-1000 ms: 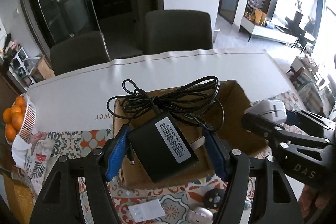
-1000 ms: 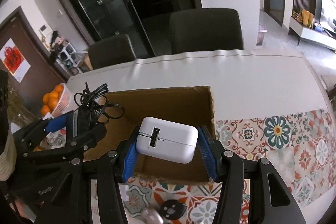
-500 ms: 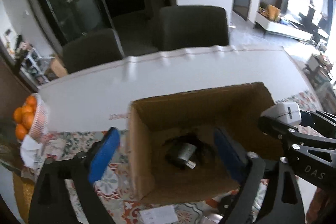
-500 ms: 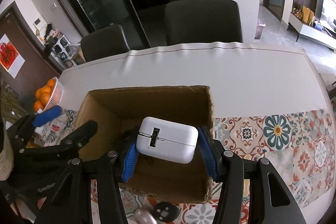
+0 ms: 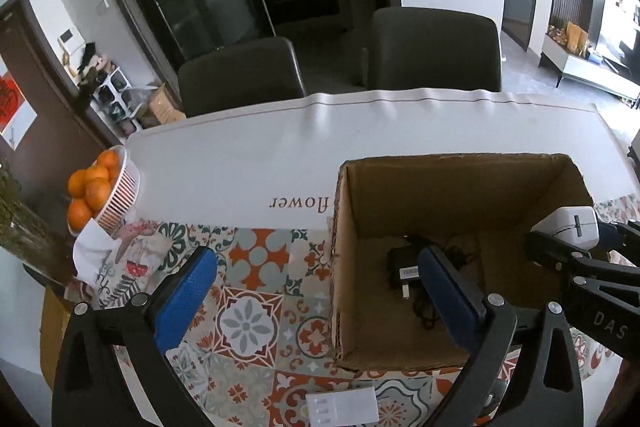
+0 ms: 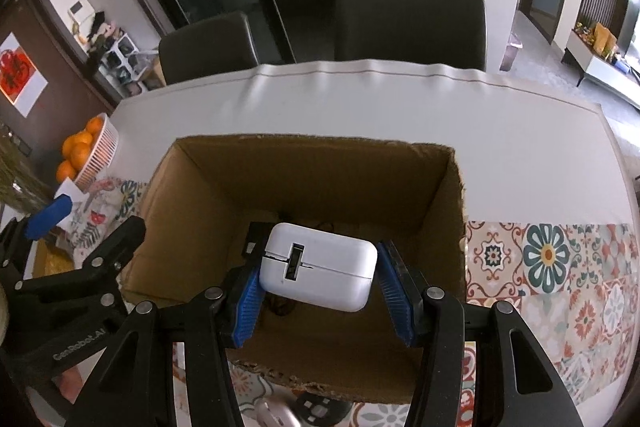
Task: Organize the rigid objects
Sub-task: 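Lower both held items into the cardboard box and open both grippers, then withdraw both grippers from the box back toward the remaining items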
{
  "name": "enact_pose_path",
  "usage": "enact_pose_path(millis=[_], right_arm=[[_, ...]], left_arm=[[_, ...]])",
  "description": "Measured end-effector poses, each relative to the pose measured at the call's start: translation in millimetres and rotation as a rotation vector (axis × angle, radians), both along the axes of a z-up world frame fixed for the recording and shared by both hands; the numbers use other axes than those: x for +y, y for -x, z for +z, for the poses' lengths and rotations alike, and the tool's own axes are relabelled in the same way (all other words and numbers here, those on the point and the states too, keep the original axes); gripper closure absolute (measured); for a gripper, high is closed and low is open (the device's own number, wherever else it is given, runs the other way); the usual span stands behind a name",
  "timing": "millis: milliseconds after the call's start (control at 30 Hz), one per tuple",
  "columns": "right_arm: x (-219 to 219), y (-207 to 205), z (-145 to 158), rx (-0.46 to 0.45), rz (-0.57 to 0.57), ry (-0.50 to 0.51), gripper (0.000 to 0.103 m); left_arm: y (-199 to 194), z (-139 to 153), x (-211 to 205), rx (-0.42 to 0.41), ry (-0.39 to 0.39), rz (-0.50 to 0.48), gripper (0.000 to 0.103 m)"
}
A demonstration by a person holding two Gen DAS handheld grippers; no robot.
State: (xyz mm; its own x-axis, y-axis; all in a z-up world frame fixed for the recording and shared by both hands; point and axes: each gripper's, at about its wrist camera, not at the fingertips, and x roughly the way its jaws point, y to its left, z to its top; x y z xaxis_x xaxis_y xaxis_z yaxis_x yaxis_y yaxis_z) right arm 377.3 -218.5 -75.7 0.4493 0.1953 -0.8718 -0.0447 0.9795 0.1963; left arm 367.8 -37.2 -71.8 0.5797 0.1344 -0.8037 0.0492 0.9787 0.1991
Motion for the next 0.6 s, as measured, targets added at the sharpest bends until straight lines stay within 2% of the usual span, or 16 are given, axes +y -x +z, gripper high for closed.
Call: enact_pose_path(millis=[167, 333, 600], right_arm=[[2, -3, -11, 0.036, -0.003, 0.004, 0.049], [2, -1, -12, 0.046, -0.021, 0.018, 0.035], [0, 20, 3, 0.011, -0.065, 0.058, 0.034]], left_arm=[[-1, -7, 4, 0.027, 0.009, 0.018, 0.0], [3, -8, 5, 0.03, 0.009, 0.021, 0.0], [19, 0, 7, 0.001, 0.004, 0.018, 0.0]])
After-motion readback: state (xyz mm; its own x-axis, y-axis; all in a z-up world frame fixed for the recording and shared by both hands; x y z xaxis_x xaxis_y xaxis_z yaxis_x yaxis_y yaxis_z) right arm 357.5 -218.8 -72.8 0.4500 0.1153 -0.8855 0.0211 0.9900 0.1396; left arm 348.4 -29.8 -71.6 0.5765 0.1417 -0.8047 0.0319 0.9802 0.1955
